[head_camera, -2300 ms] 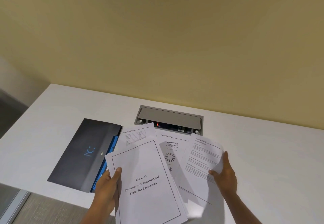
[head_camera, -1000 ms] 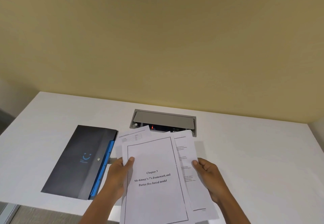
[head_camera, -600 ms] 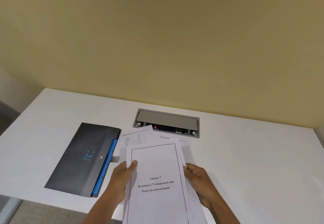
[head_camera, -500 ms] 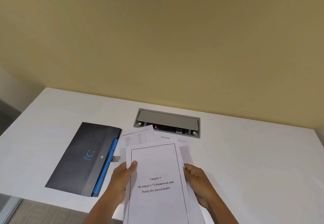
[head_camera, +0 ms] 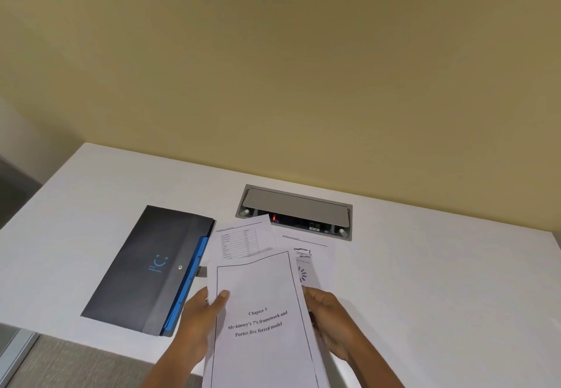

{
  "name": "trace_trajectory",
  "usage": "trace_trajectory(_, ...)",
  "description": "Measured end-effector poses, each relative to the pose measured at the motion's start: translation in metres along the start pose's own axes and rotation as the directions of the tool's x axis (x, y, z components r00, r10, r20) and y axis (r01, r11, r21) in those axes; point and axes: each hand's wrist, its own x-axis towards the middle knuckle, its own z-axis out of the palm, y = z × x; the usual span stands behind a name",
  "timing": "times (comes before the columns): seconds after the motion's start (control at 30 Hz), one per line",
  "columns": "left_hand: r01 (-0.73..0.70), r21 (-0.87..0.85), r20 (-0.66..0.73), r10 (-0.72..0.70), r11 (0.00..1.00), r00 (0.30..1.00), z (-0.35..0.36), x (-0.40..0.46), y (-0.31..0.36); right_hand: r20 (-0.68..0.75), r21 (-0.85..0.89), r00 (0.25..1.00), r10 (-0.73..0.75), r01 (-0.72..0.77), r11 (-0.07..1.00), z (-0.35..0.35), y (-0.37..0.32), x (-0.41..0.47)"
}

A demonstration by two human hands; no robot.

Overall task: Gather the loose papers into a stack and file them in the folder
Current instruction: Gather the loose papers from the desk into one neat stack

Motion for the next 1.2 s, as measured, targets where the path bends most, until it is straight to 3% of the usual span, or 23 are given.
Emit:
trace_trajectory(0.13,0.022,-0.102,-0.081,-0.03,0.995,0.996,-0.017,0.003,-0.009,-0.134,-0.32,0.988,-0.074,0.028,0.947,-0.005,-0.003,0.019)
trace_trajectory(0.27,0.041,-0.218,-0.161,-0.078,0.975,0.984,-0.037,0.004,-0.012,-0.259,-0.771,0.92,-0.295,-0.013,0.637,-0.027,-0.015,0.044)
trace_trajectory(0.43,0.041,-0.383,-0.183,-0.119,0.923,0.976,-0.065,0.003,-0.017,-0.246,-0.933,0.922,-0.298,-0.142,0.33,-0.062,-0.031,0.072)
trace_trajectory(0.6,0.053,-0.459,-0.211,-0.168,0.887,0.963,-0.084,0.003,-0.023,-0.274,-0.957,0.934,-0.229,-0.24,0.163,-0.077,-0.04,0.085)
trace_trajectory(0.77,0.044,-0.5,-0.202,-0.165,0.865,0.965,-0.09,-0.001,-0.029,-0.278,-0.96,0.939,-0.204,-0.262,0.102,-0.079,-0.032,0.093)
trace_trajectory(0.97,0.049,-0.492,-0.191,-0.163,0.869,0.968,-0.081,0.0,-0.029,-0.298,-0.954,0.91,-0.287,-0.284,0.091,-0.074,-0.018,0.091)
trace_trajectory(1.2,0.053,-0.455,-0.154,-0.137,0.889,0.979,-0.066,0.003,-0.016,-0.325,-0.933,0.892,-0.314,-0.248,0.262,-0.066,-0.001,0.079)
